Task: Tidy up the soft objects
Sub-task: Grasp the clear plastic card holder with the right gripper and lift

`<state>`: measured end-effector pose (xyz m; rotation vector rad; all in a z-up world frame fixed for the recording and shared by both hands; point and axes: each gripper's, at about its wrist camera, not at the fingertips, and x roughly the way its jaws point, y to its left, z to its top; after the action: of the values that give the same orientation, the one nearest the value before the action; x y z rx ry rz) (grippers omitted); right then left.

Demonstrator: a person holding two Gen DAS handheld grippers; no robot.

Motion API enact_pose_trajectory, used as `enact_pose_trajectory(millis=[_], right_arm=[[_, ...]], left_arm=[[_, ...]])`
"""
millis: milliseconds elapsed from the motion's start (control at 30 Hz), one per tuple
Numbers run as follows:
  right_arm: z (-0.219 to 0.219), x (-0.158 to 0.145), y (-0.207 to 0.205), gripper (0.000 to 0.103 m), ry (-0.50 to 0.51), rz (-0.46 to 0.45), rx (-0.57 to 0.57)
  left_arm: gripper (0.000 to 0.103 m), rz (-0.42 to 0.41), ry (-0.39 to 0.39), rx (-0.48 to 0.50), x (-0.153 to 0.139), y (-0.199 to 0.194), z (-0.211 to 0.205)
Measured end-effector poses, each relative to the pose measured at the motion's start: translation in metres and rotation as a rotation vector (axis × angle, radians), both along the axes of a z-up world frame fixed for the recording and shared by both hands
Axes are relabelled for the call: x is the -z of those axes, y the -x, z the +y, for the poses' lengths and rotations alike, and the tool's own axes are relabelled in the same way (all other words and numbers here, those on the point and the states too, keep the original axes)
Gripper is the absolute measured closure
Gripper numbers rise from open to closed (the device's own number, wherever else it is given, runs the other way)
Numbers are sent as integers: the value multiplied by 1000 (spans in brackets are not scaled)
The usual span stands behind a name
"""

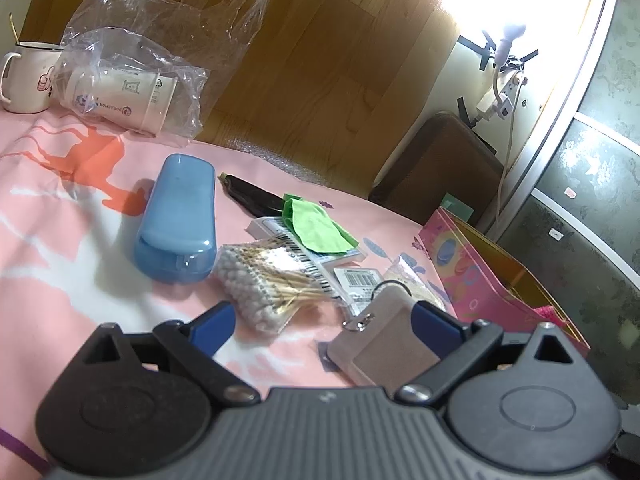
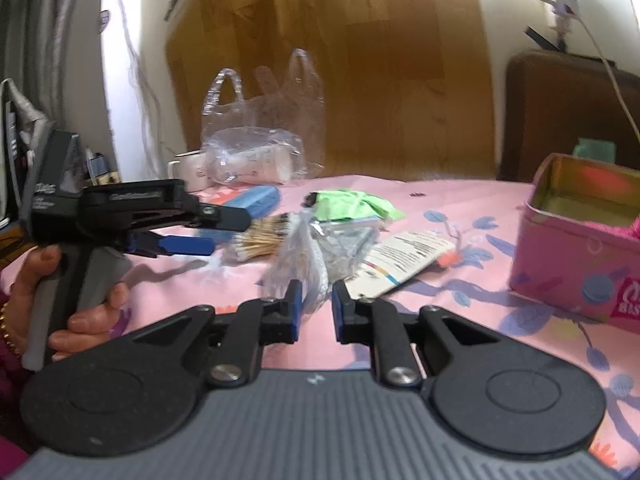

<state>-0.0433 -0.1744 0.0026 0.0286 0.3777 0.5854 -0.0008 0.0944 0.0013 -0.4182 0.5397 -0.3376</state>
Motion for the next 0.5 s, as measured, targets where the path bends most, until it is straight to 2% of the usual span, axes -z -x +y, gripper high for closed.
enact_pose_trajectory(millis=[133,267,400,500], right_arm=[[12,-1,5,73,26,1,-51],[22,2,8,70,50,10,-87],[27,3,11,61,67,9,-97],[27,4,10,59,70,21,-87]], left_arm=[[4,3,21,0,1,-1,3],[4,14,46,-1,2,-3,7],[4,16,51,1,3,-3,8],[4,14,49,2,3,-3,8]])
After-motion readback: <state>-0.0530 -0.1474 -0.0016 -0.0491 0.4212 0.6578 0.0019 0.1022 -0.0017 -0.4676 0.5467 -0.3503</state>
